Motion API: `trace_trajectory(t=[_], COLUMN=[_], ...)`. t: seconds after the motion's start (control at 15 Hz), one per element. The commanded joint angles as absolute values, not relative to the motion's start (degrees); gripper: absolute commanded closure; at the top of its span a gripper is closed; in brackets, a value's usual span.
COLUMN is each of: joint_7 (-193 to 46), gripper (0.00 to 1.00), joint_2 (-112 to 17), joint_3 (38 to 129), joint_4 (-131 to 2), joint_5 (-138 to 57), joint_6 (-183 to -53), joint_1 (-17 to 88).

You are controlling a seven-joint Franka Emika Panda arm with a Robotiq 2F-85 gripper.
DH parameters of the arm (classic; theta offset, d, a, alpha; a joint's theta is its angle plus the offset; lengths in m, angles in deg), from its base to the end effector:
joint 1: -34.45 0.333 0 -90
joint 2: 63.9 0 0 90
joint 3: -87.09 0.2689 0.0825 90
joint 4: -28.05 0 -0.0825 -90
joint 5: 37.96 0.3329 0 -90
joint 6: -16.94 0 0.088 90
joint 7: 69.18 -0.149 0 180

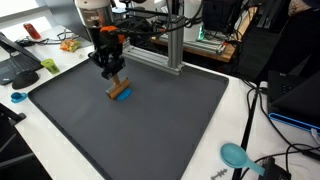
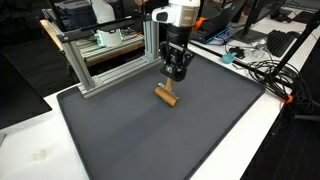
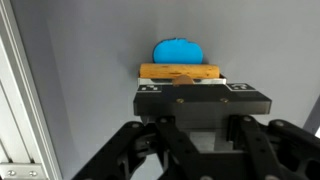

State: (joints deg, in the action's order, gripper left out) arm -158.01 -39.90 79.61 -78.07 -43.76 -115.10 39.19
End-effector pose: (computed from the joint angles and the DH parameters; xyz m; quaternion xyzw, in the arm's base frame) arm 0.5851 -0.0311 0.2501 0.7234 -0.6872 0.0570 0.0350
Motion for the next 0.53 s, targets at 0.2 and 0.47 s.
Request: trace_trajectory(t=[0.2, 0.47], joint_7=[-153.7, -152.1], gripper=[0.78, 0.78], joint_2=[-38.5, -38.5], joint_3=[82.2, 82.8], joint_4=[-79.6, -79.6], joint_5=[-40.8, -40.2], joint_6=[-116.4, -116.0], joint_1=[38.7, 38.7])
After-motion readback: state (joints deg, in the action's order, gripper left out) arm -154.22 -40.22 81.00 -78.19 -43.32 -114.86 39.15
